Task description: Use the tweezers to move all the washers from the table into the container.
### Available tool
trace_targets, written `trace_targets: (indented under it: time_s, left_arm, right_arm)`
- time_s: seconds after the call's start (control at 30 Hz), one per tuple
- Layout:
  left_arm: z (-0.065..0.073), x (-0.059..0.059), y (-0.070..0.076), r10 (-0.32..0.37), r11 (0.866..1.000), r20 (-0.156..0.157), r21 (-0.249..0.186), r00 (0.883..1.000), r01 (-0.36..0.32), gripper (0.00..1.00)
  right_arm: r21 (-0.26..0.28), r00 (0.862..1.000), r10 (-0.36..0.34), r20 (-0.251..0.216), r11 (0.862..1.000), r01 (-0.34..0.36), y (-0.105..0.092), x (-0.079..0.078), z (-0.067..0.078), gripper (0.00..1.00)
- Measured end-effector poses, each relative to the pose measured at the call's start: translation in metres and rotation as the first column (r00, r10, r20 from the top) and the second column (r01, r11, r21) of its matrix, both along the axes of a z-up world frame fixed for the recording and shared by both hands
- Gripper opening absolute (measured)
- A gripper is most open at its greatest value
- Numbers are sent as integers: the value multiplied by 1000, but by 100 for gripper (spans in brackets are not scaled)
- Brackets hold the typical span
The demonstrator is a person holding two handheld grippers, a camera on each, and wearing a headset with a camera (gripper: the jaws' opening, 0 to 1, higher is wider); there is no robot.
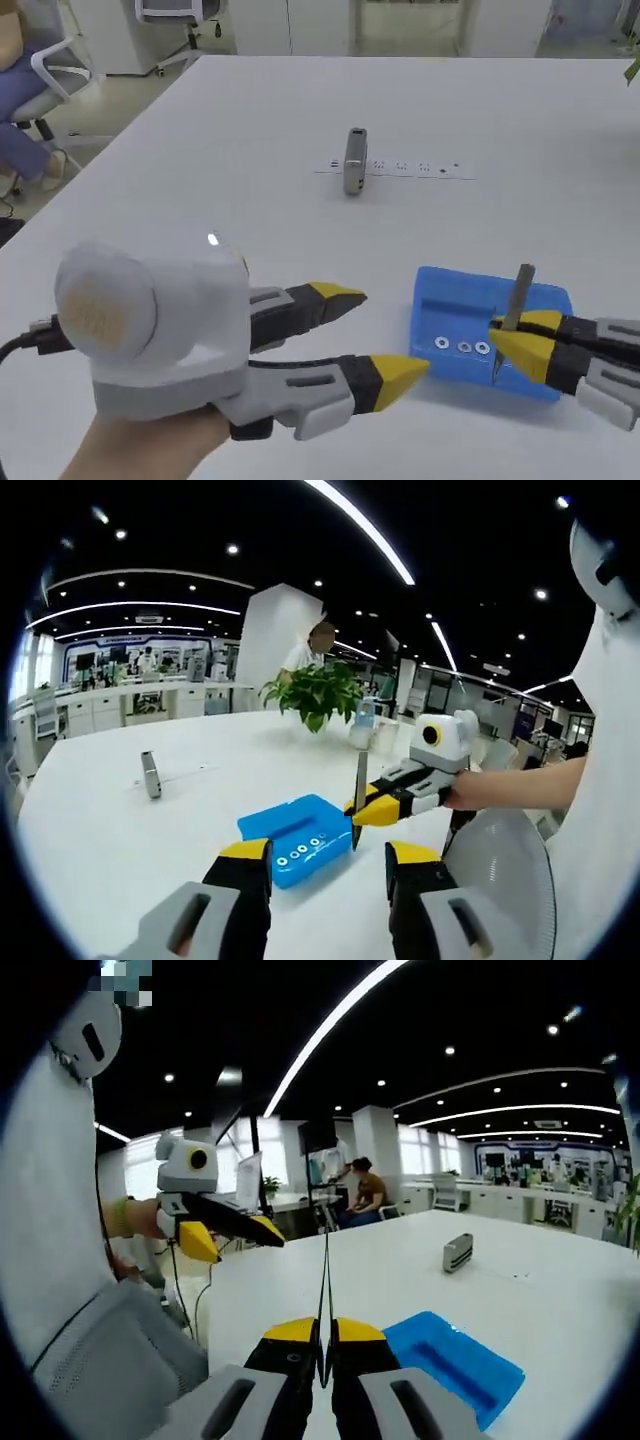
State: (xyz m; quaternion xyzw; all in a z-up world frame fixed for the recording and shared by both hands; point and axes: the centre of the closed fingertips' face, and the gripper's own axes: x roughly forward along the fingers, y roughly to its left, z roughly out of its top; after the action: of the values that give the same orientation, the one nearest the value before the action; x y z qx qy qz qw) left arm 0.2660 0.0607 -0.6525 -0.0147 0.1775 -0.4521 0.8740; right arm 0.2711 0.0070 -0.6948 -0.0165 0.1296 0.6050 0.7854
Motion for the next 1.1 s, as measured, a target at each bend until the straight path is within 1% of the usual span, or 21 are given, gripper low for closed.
trace_targets:
  time_s: [0.1, 0.17, 0.2, 0.27, 0.33, 0.43, 0.5, 0.57, 0.6, 0.63, 0.67, 0.73, 0.77, 0.8, 0.83, 0.87, 0.93, 0.97, 1.0, 1.03, 1.1]
  left_arm:
    - [-6, -1, -5, -34, 999, -12, 19, 999, 34, 37]
    - [-11, -5, -10, -76, 996, -18, 40, 997, 76, 34]
    - [-13, -10, -15, -118, 992, -21, 48, 993, 119, 34]
    - [-18, -15, -17, -148, 987, -38, 64, 988, 150, 32]
    - [-20, -18, -21, -180, 980, -27, 86, 983, 182, 26]
    - [-24, -26, -26, -239, 962, -29, 126, 971, 241, 22]
    - [-23, -28, -31, -258, 957, -30, 126, 966, 260, 20]
    - [-23, -32, -38, -296, 945, -26, 137, 955, 297, 17]
    - [-25, -32, -41, -307, 940, -29, 151, 951, 308, 16]
    - [-26, -33, -43, -315, 935, -31, 162, 949, 316, 13]
    - [-28, -34, -46, -331, 927, -33, 173, 943, 332, 12]
    - [-31, -35, -49, -351, 916, -38, 191, 935, 352, 9]
    - [-33, -36, -51, -365, 907, -42, 210, 930, 365, 9]
    - [-35, -37, -51, -369, 903, -43, 219, 928, 369, 9]
    - [-36, -37, -52, -377, 897, -44, 230, 925, 377, 8]
    - [-36, -38, -52, -382, 895, -45, 230, 923, 381, 6]
    - [-36, -38, -53, -385, 895, -46, 227, 922, 385, 4]
    - [-37, -38, -53, -386, 893, -49, 230, 921, 386, 2]
    - [-39, -39, -53, -393, 886, -54, 243, 918, 394, 1]
    - [-40, -39, -53, -395, 884, -55, 250, 917, 396, 0]
    - [-46, -39, -52, -406, 867, -58, 290, 912, 404, 0]
  right_arm:
    - [-31, 999, 53, -12, 998, -53, -1, -11, -10, 1]
    - [-74, 996, 86, -3, 994, -86, -2, -18, -14, 1]
    - [-96, 995, 98, 7, 991, -97, -3, -21, -15, 1]
    - [-114, 993, 120, 14, 987, -118, -4, -25, -16, 1]
    - [-154, 989, 149, 23, 977, -144, -5, -29, -18, 1]
    - [-221, 978, 203, 39, 957, -190, -7, -36, -22, 1]
    - [-273, 972, 231, 40, 938, -212, -9, -40, -27, 1]
    - [-343, 962, 269, 41, 908, -239, -11, -43, -36, 1]
    - [-385, 954, 298, 38, 885, -261, -12, -46, -42, 1]
    - [-410, 949, 313, 39, 871, -270, -13, -47, -45, 1]
    - [-439, 942, 332, 37, 852, -284, -13, -48, -49, 1]
    - [-465, 932, 360, 37, 832, -303, -12, -50, -53, 1]
    - [-458, 933, 359, 36, 835, -304, -9, -50, -52, 2]
    - [-461, 931, 364, 31, 832, -309, -9, -51, -53, 2]
    - [-471, 928, 372, 30, 824, -315, -9, -50, -55, 2]
    - [-483, 926, 376, 30, 817, -316, -10, -49, -57, 2]
    - [-514, 920, 392, 29, 795, -322, -11, -48, -62, 2]
    - [-516, 918, 394, 30, 793, -323, -11, -48, -63, 2]
    - [-515, 919, 393, 35, 795, -320, -11, -46, -64, 2]
    - [-511, 918, 394, 36, 797, -322, -10, -46, -63, 2]
    - [-507, 918, 395, 37, 799, -323, -8, -45, -62, 2]
